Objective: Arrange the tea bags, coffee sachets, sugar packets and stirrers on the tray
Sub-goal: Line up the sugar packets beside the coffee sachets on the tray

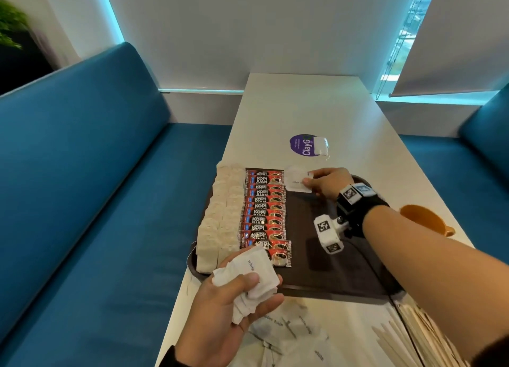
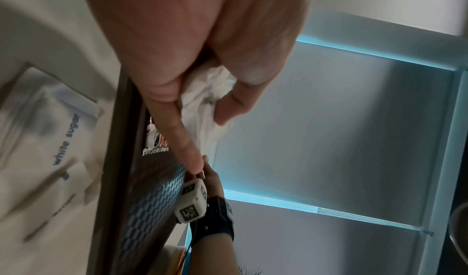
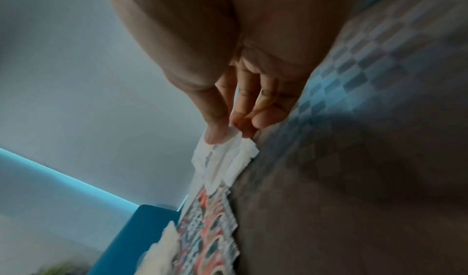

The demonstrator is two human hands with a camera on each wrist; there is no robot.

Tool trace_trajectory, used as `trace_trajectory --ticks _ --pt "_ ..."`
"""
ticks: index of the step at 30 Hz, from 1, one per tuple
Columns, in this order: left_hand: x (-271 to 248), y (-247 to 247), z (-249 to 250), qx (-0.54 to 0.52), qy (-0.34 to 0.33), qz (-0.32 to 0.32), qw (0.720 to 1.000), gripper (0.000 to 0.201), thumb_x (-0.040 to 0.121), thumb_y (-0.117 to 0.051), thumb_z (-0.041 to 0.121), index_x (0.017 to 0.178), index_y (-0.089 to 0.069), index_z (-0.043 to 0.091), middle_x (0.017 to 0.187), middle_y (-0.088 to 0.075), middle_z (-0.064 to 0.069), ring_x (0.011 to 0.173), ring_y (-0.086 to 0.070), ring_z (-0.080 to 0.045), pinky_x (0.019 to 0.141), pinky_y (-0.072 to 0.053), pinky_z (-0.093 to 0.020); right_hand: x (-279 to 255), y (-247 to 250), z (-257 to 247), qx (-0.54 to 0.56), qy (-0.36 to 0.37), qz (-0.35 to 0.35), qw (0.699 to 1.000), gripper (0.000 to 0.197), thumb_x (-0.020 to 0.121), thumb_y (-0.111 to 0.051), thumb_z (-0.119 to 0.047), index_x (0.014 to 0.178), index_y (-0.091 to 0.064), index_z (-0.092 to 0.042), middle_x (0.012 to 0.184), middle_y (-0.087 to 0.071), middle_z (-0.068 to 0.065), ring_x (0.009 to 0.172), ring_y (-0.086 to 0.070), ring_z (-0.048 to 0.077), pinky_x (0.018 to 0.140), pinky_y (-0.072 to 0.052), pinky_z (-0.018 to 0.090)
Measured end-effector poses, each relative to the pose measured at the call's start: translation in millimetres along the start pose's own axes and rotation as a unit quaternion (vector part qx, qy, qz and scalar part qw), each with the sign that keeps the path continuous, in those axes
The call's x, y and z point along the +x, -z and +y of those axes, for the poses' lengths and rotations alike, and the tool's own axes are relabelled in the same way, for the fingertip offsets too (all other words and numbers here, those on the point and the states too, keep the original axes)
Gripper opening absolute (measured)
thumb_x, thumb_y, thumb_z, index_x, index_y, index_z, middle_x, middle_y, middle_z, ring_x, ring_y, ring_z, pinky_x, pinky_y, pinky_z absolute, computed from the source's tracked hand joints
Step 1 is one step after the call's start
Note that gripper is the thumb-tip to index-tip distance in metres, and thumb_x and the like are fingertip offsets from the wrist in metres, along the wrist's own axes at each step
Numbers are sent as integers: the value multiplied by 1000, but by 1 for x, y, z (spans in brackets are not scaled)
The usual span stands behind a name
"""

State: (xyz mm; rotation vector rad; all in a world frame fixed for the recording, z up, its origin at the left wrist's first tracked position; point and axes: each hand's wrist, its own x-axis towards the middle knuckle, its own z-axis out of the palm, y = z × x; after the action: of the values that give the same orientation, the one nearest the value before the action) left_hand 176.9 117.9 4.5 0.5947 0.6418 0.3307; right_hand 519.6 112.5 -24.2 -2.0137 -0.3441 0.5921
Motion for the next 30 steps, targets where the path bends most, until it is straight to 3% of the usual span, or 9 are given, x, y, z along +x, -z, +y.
trace_trajectory --ticks 5,9,12,15,18,22,25,28,30 --pt "3 4 0 15 -12 19 1000 47 78 -69 -5 122 -66 12 114 -73 -21 102 -71 -44 70 -61 -51 18 -15 1 -106 3 23 994 30 72 -93 -24 91 -72 -13 92 -73 0 72 -66 15 70 -58 30" --pt "3 4 1 7 -17 4 1000 52 76 -71 -7 125 -63 10 113 -74 -19 100 -73 -39 68 -62 -46 13 -13 -3 -177 35 62 982 40 72 -92 -33 92 -62 -17 88 -63 -3 87 -61 18 73 -48 30" --pt "1 0 3 3 -34 -8 999 53 76 -69 -7 126 -60 9 113 -74 -18 96 -75 -34 70 -63 -45 -3 -7 -11 -137 56 48 988 31 82 -83 -40 89 -62 -19 91 -72 5 88 -70 23 81 -58 37" --pt "-1 -3 6 7 -51 -12 999 50 79 -68 -6 126 -61 8 116 -73 -18 99 -74 -34 72 -63 -44 -55 0 -28 -72 106 -40 991 33 88 -75 -46 95 -69 -14 83 -72 5 68 -68 17 70 -57 33" --pt "-3 -5 7 14 -59 -10 998 50 78 -71 -3 126 -62 8 119 -72 -19 100 -74 -32 69 -62 -40 -127 3 -40 26 115 -202 972 41 77 -76 -51 92 -71 -13 79 -72 5 64 -64 21 59 -54 32" --pt "-10 -12 7 24 -66 -22 997 49 78 -72 -2 125 -63 7 122 -71 -20 95 -71 -29 63 -59 -31 -197 5 -30 108 87 -302 943 34 77 -83 -18 104 -71 1 85 -69 14 69 -63 23 57 -54 29" --pt "-15 -17 5 35 -69 -24 997 50 77 -74 2 125 -64 9 119 -73 -17 93 -72 -27 61 -57 -29 -220 9 -16 120 82 -303 942 23 79 -81 0 101 -74 1 90 -73 23 77 -67 29 62 -59 31" --pt "-17 -21 3 35 -65 -20 997 45 78 -74 5 122 -65 7 113 -74 -17 88 -71 -27 62 -58 -31 -223 10 -8 157 53 -284 944 14 81 -78 4 94 -76 -2 93 -76 21 81 -73 29 70 -63 36" --pt "-15 -21 2 18 -57 -8 998 38 78 -73 8 116 -67 5 99 -75 -16 81 -70 -27 66 -59 -35 -212 11 -7 198 27 -246 948 11 84 -72 9 90 -75 0 88 -75 18 78 -73 30 69 -64 41"
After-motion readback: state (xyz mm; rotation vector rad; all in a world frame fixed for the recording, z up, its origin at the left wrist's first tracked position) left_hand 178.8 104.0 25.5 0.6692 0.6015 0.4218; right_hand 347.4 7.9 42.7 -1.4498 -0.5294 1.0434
